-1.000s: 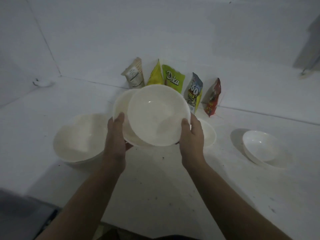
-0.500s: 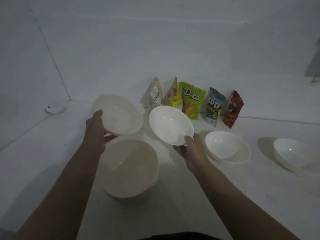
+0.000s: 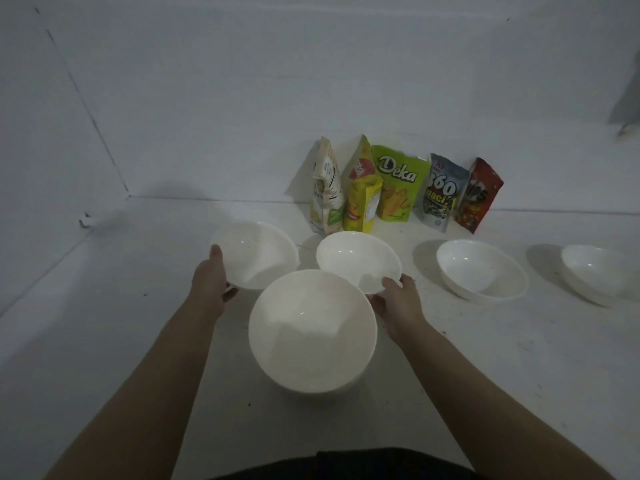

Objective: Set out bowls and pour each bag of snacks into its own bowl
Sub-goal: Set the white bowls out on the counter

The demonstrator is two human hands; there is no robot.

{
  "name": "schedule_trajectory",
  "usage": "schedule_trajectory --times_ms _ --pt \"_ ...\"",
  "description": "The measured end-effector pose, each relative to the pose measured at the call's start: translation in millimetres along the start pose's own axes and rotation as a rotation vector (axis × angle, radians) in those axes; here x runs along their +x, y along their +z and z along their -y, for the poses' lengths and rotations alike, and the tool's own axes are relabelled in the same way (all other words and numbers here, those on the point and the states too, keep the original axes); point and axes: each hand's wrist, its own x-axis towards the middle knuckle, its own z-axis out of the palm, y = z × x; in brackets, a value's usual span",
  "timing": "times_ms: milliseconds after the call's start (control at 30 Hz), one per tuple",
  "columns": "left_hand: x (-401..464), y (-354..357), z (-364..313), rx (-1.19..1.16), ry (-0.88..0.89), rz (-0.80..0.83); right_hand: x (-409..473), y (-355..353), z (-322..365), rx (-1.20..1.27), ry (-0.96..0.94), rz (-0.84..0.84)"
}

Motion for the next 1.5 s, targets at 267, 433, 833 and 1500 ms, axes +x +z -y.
schedule_trajectory --times_ms 267,433,833,1500 --pt "51 -28 27 0.206 0.087 -0.029 -3 4 -4 -0.137 -0.034 -0.126" --pt "47 -29 22 0.201 0.112 -0.028 -11 6 -3 -0.168 -0.028 -0.103" --pt "-35 -39 58 0.187 0.319 -0.170 -36 -13 -12 -0.220 0.035 -0.099" --pt "-172 10 47 0.262 0.454 0.306 -70 -62 4 -0.844 -0.427 0.074"
